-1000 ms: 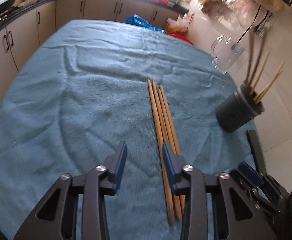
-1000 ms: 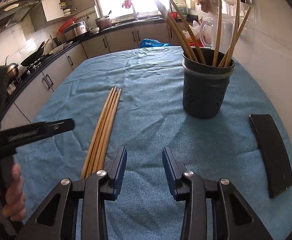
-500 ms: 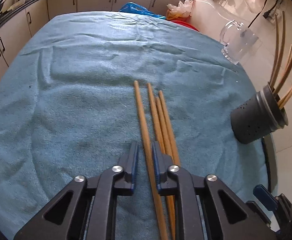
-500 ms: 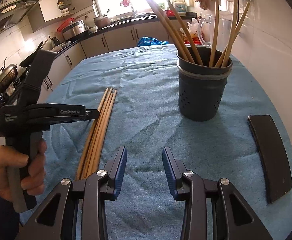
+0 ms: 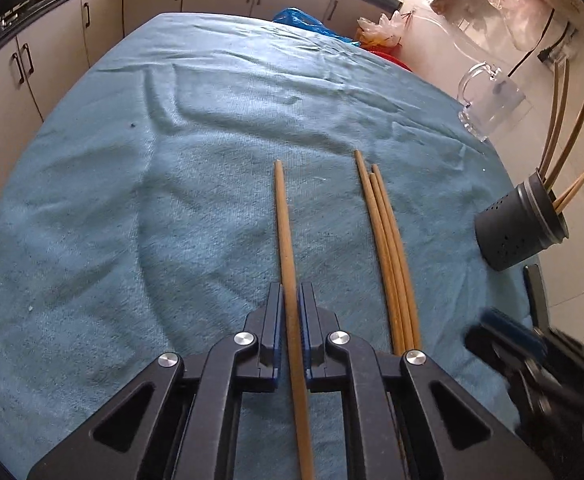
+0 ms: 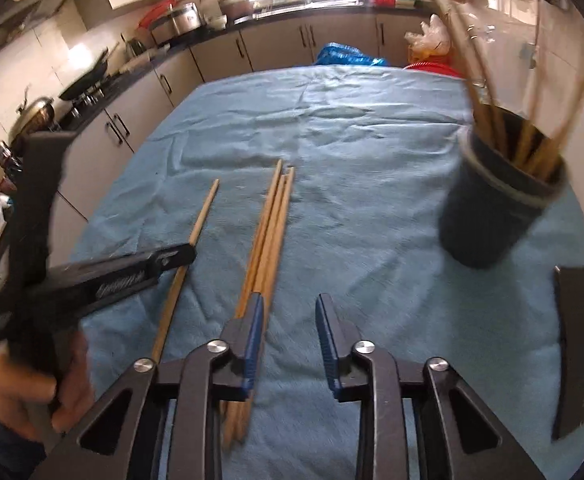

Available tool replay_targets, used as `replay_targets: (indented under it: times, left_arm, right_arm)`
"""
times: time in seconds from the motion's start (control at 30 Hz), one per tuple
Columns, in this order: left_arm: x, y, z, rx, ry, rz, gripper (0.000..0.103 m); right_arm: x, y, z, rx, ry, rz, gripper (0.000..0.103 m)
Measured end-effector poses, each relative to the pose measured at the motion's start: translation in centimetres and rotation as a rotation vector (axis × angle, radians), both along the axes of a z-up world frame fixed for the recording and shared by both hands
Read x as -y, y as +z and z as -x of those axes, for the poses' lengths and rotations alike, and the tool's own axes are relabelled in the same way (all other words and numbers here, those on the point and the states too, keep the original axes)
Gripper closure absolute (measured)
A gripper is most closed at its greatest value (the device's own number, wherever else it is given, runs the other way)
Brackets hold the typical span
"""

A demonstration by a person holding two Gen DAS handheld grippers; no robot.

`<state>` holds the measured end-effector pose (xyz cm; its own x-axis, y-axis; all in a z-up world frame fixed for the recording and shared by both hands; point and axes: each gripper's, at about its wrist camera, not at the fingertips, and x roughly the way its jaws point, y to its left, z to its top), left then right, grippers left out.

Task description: Organize utensils

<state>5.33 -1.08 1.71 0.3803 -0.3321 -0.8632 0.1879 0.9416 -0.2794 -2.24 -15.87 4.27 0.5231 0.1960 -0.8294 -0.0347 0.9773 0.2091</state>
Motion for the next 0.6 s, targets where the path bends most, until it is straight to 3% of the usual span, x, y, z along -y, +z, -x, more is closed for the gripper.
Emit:
replay_targets:
  times: [0.27, 0.6]
  left_arm:
    - [-0.5, -0.1, -0.5, -0.007, -0.008, 0.031, 0.094]
    - [-0.7, -0.2, -0.7, -0.004, -0.018, 0.048, 0.094]
  right_arm:
    - [-1.0, -2.2, -6.0, -0.111, -0.014, -0.042, 0.093]
    - [-1.4, -3.1, -8.9, -0.152, -0.026, -0.001, 0.096]
